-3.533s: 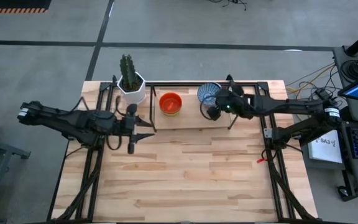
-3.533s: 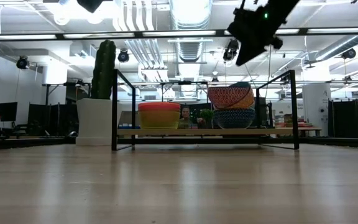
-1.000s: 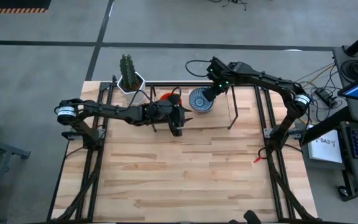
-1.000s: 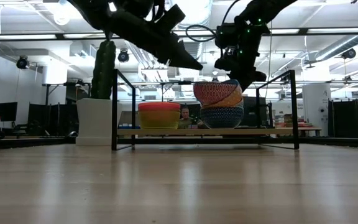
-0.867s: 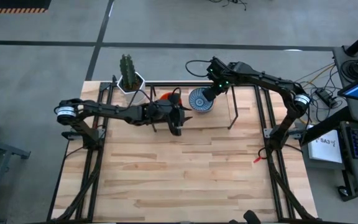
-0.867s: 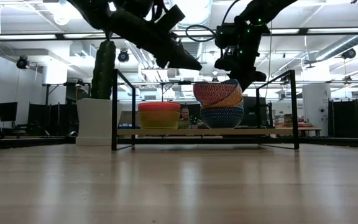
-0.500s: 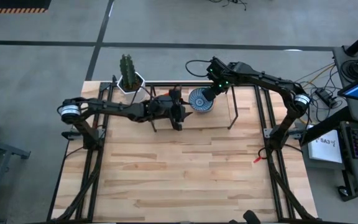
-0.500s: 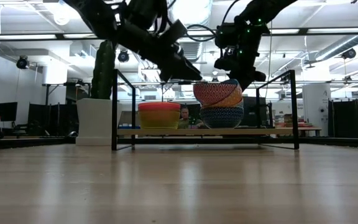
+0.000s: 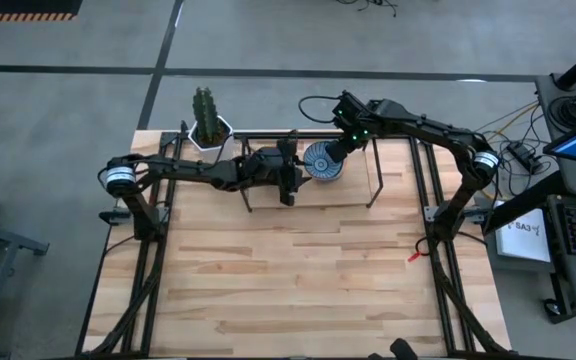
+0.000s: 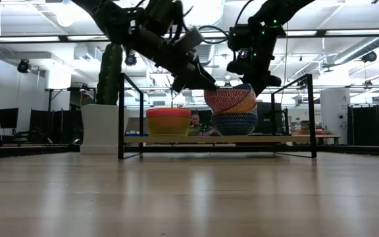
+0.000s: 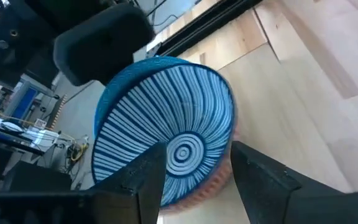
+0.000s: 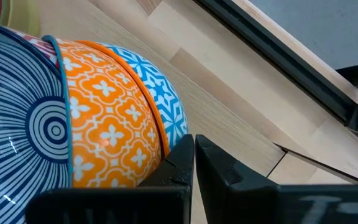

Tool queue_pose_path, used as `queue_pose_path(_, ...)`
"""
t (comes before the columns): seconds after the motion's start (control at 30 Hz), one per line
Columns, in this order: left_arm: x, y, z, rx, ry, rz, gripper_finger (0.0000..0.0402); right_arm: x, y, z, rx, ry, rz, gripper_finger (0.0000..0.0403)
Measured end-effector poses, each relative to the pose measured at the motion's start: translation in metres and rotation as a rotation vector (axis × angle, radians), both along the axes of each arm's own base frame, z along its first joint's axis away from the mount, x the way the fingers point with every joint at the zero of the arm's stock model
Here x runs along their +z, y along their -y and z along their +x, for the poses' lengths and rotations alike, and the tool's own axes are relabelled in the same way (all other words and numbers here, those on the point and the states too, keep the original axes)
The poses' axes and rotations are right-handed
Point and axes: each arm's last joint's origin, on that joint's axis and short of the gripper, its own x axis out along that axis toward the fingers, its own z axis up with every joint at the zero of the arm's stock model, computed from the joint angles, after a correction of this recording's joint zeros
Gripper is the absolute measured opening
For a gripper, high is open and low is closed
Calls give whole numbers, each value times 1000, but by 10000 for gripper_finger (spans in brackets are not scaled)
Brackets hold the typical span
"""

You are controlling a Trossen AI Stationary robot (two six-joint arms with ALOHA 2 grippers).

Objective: Place and stack bowls onto a shelf
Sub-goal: Adjust the right pattern bowls

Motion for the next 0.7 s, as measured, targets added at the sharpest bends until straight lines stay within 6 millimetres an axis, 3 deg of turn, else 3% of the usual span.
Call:
queue_pose_path(0.33,-3,-13,30,-66,-335,-77,150,0,-2,1,10,5,5,9)
queue_pose_path(0.53,-5,-18,47,-63,-357,-83,130,0,-3,2,23,2,1,9)
queue_pose_path(0.7,-4,-18,48,-58,-355,-90,83,0,-6,4,43,16,21,9)
